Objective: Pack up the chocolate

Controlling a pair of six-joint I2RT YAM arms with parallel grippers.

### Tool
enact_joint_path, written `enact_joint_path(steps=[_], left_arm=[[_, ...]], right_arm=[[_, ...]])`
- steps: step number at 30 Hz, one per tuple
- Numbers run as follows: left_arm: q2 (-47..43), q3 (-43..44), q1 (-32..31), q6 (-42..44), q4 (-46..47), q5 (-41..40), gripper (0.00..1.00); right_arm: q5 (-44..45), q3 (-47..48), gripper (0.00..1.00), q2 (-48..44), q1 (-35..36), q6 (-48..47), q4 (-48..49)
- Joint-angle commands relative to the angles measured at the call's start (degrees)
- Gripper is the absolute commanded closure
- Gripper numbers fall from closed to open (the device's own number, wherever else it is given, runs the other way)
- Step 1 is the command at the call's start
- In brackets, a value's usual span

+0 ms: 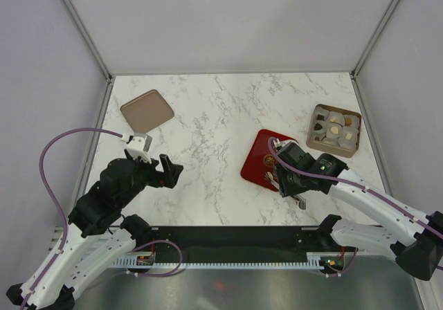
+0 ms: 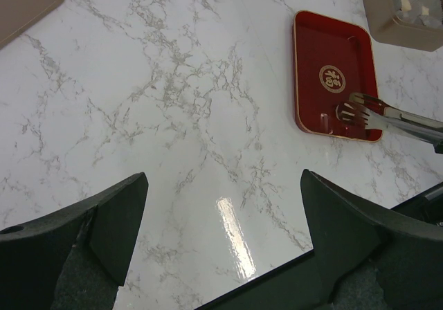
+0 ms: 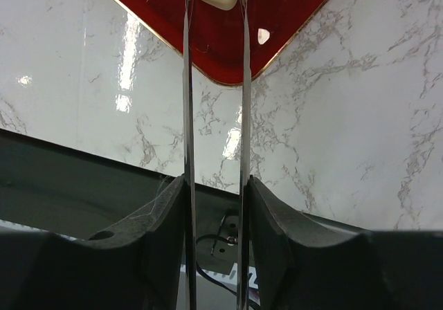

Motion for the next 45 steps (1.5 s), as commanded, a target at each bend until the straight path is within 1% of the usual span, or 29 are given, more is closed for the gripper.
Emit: enact_joint_path(steps=[1, 6, 11, 22, 25, 28, 31, 32, 34, 35, 36, 37, 39, 40, 45], left_arm=[[0.0, 0.0, -0.3, -0.7, 1.3, -0.8, 0.00], [0.0, 0.0, -0.3, -0.8, 1.2, -0.8, 0.00], [0.1, 0.0, -0.3, -0.7, 1.3, -0.8, 0.00], [-0.2, 0.0, -0.3, -0.8, 1.3, -0.8, 0.00], [-0.1, 0.0, -0.3, -0.8, 1.3, -0.7, 0.00], [-0.3, 0.0, -0.3, -0.8, 1.3, -0.7, 0.00], [-0.2, 0.0, -0.3, -0.8, 1.3, -0.5, 0.00], [-0.2, 0.1, -0.3, -0.6, 1.3, -0.4, 0.00], [-0.1, 0.1, -0.3, -0.6, 1.3, -0.2, 0.00], [-0.2, 0.1, -0.3, -0.6, 1.3, -0.2, 0.00], [-0.2, 0.1, -0.3, -0.7, 1.3, -0.1, 0.00], [-0.4, 0.1, -0.3, -0.7, 1.3, 0.0, 0.00], [-0.4, 0.0, -0.3, -0.5, 1.3, 0.3, 0.00], [-0.2, 0.0, -0.3, -0.5, 1.3, 0.5, 0.00], [0.1, 0.0, -0.3, -0.4, 1.3, 1.3, 0.00]], right_arm=[[2.4, 1.1, 0.55, 0.1, 0.4, 1.2, 1.6], [3.3, 2.4, 0.58, 0.1, 0.4, 1.5, 1.9], [4.8, 6.1, 0.61, 2.3, 0.4, 1.5, 3.0], [10.2, 12.1, 0.62, 9.8, 0.1, 1.4, 4.9], [10.9, 14.6, 0.62, 11.6, -2.2, 0.8, 4.9], [10.2, 16.7, 0.62, 12.2, -5.9, -0.7, 4.8], [9.9, 18.9, 0.63, 12.0, -11.7, -2.6, 3.6], [10.0, 19.4, 0.63, 11.8, -15.4, -3.7, 3.1], [10.6, 20.5, 0.63, 11.7, -19.0, -4.9, 2.1], [11.3, 20.7, 0.63, 11.6, -22.7, -5.7, 1.7], [11.7, 20.8, 0.63, 11.5, -24.4, -5.9, 1.7], [12.5, 20.9, 0.63, 11.6, -27.9, -6.0, 1.4], [12.7, 21.0, 0.63, 12.1, -31.2, -6.8, 1.5], [12.8, 21.0, 0.63, 12.4, -34.1, -6.8, 1.5], [14.9, 21.1, 0.63, 13.4, -40.9, -7.3, 2.2]])
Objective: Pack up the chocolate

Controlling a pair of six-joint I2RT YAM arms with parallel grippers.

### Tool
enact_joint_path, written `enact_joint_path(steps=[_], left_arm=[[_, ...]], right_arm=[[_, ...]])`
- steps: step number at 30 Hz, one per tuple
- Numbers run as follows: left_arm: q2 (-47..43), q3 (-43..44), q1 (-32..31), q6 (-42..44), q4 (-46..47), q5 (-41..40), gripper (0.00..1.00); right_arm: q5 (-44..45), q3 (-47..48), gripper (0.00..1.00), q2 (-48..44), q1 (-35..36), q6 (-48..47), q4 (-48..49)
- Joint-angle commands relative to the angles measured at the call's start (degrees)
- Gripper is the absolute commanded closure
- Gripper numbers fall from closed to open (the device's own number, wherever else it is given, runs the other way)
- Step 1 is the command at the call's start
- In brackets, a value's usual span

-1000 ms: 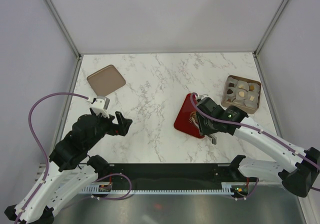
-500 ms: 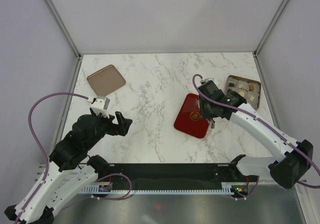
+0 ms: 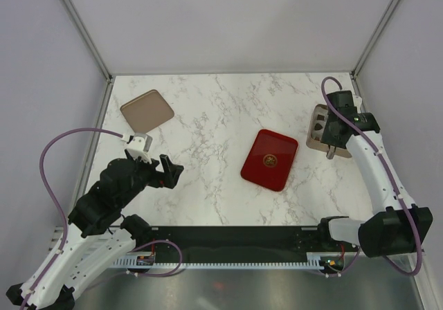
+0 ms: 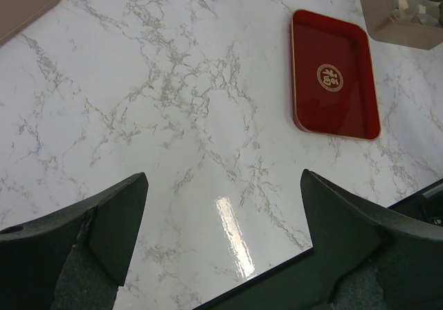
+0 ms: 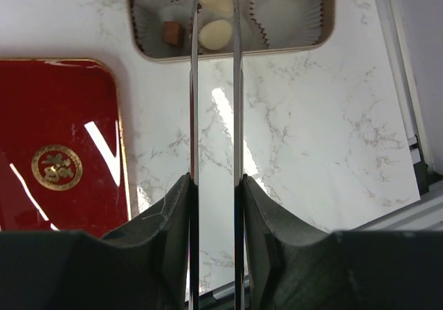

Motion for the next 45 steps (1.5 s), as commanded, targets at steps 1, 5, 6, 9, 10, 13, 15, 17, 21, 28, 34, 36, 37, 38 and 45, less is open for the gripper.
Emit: enact_joint_path(steps=[1, 5, 6, 9, 10, 13, 15, 17, 21, 28, 34, 36, 37, 38, 45], left_arm=[[0.3, 0.1, -0.3, -0.2, 1.5, 1.1, 0.00], [0.9, 0.0, -0.3, 0.1, 1.5, 1.7, 0.00], [1.0, 0.0, -0.3, 0.1, 1.6, 1.8, 0.00], [1.2, 0.1, -0.3, 0.1, 1.6, 1.9, 0.00], [1.1, 0.2, -0.3, 0.1, 1.6, 2.1, 0.00], [0.4, 0.0, -0.3, 0.1, 1.6, 1.9, 0.00], [0.5, -0.1, -0.3, 0.0, 1.7, 1.7, 0.00], [1.0, -0.1, -0.3, 0.0, 1.7, 1.9, 0.00], [3.0, 0.1, -0.3, 0.1, 1.6, 1.7, 0.00], [2.0, 0.0, -0.3, -0.3, 1.6, 0.3, 0.00], [2.6, 0.0, -0.3, -0.4, 1.6, 0.0, 0.00], [2.8, 0.0, -0.3, -0.3, 1.6, 0.1, 0.00], [2.9, 0.0, -0.3, -0.3, 1.5, 0.1, 0.00], [3.0, 0.0, -0.3, -0.4, 1.6, 0.2, 0.00], [2.7, 0.0, -0.3, -0.4, 1.6, 0.0, 0.00]], right_arm=[[3.2, 2.2, 0.63, 0.7, -3.8, -1.1, 0.4], [5.4, 2.5, 0.63, 1.9, -5.7, -0.8, 0.7], [6.2, 2.3, 0.63, 2.3, -5.9, -0.7, 0.8], [7.3, 0.8, 0.62, 2.7, -6.3, -0.1, 1.3], [8.2, 0.5, 0.62, 2.7, -6.5, -0.1, 1.7], [8.3, 0.1, 0.63, 3.2, -6.5, 0.6, 2.1], [8.2, -0.3, 0.63, 3.0, -6.6, 1.2, 2.7], [7.9, -0.8, 0.63, 2.7, -6.5, 1.2, 3.3], [6.8, -2.3, 0.63, 3.2, -6.5, 1.1, 4.7], [8.2, -5.0, 0.63, 2.4, -6.5, 0.6, 6.3], [9.4, -8.4, 0.63, 1.8, -6.5, 0.4, 7.4], [9.3, -9.3, 0.63, 1.2, -6.5, 0.6, 7.6], [9.4, -9.4, 0.63, 1.1, -6.5, 0.6, 7.6], [9.7, -9.5, 0.63, 1.0, -6.5, 0.5, 7.6], [11.1, -10.0, 0.59, 0.0, -6.5, 1.8, 7.2]])
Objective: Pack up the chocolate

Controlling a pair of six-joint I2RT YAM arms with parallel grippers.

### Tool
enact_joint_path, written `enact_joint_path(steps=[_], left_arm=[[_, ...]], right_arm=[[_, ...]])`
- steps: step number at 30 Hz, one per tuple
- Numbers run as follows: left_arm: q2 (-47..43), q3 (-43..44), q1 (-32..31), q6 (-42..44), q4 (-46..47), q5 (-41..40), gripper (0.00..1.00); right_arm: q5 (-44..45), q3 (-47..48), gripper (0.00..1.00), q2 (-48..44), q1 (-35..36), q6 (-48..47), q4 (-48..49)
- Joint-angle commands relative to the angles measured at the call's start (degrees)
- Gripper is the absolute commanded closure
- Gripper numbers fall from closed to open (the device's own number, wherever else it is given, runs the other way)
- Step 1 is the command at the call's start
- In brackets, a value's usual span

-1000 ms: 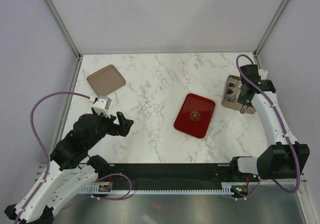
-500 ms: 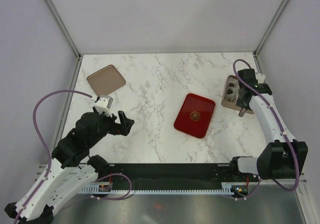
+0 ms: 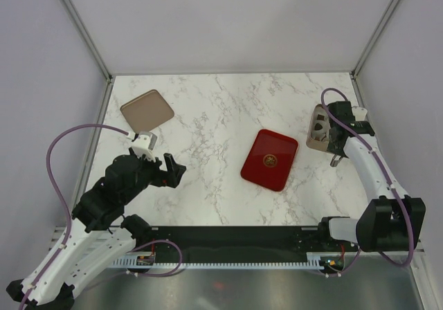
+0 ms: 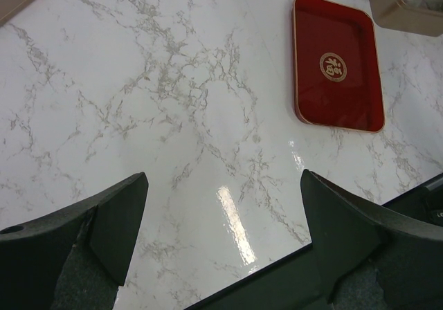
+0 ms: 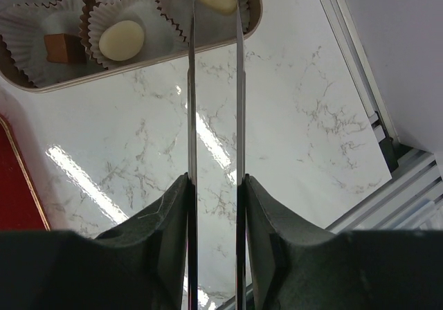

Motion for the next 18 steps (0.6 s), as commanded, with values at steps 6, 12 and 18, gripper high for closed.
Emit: enact_joint_path(steps=[6, 12, 18], left_arm=[[0.1, 0.0, -0.3, -0.4, 1.4, -0.7, 0.00], [-0.6, 0.0, -0.3, -0.3, 1.3, -0.9, 0.00], [-1.4, 0.0, -0.2, -0.5, 1.4, -1.4, 0.00]], right_arm=[[2.2, -0.5, 0.54, -3.2, -0.2, 1.4, 0.4], [0.8, 0.3, 0.51, -4.2, -0.2, 0.4, 0.2], [0.1, 2.3, 0.50, -4.4, -0.2, -0.9, -0.9]])
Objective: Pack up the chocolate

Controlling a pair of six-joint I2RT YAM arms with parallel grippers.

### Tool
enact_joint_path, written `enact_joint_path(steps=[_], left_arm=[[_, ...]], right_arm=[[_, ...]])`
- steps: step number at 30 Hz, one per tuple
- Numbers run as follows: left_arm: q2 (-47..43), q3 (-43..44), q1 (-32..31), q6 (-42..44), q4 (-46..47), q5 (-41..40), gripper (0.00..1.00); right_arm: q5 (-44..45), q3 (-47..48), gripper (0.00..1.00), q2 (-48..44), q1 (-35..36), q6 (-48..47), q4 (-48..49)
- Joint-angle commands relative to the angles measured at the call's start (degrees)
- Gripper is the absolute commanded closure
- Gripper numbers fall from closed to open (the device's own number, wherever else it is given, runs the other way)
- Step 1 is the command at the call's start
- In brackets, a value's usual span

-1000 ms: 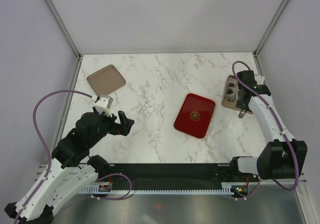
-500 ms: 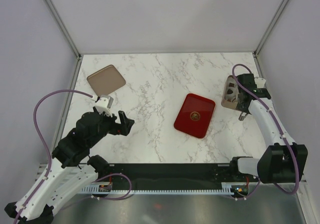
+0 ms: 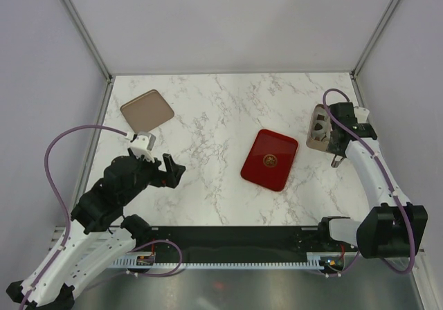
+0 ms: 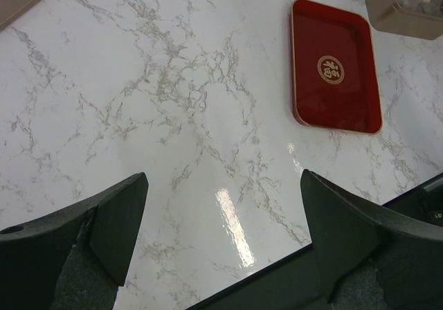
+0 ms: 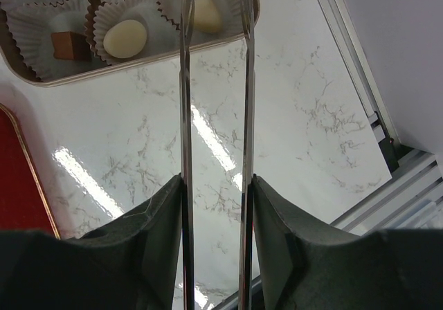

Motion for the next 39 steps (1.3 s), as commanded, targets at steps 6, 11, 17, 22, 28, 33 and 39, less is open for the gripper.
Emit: enact_joint_path(steps=[6, 11, 17, 22, 28, 33, 39], left_arm=[[-1.3, 0.0, -0.3, -0.6, 1.2, -1.7, 0.00], [-2.1, 0.0, -0.3, -0.6, 1.2, -2.3, 0.00], [-3.6, -0.1, -0.3, -0.8, 1.1, -2.8, 0.00], [-3.3, -0.1, -0.3, -0.9, 1.2, -2.8, 0.00], [-2.0, 0.0, -0.3, -0.6, 1.2, -1.9, 0.00], [-2.6, -0.1, -0.3, -0.8, 1.2, -2.7, 0.00], [-2.3, 0.0, -0.3, -1.2, 0.7, -3.8, 0.00]], right_arm=[[-8.0, 7.5, 0.51, -2.1, -0.2, -3.3, -0.7], [-13.2, 12.4, 0.51, -0.5, 3.2, -3.2, 0.1], [-14.1, 18.6, 0.52, 5.7, 16.3, 2.4, 3.5], [-11.7, 22.4, 0.51, 13.3, 26.7, 7.3, 9.4], [-10.6, 26.0, 0.51, 23.0, 34.1, 14.3, 19.1], [-4.4, 33.3, 0.51, 35.2, 39.8, 15.6, 21.0], [-0.6, 36.5, 0.49, 45.0, 44.1, 19.4, 25.3]])
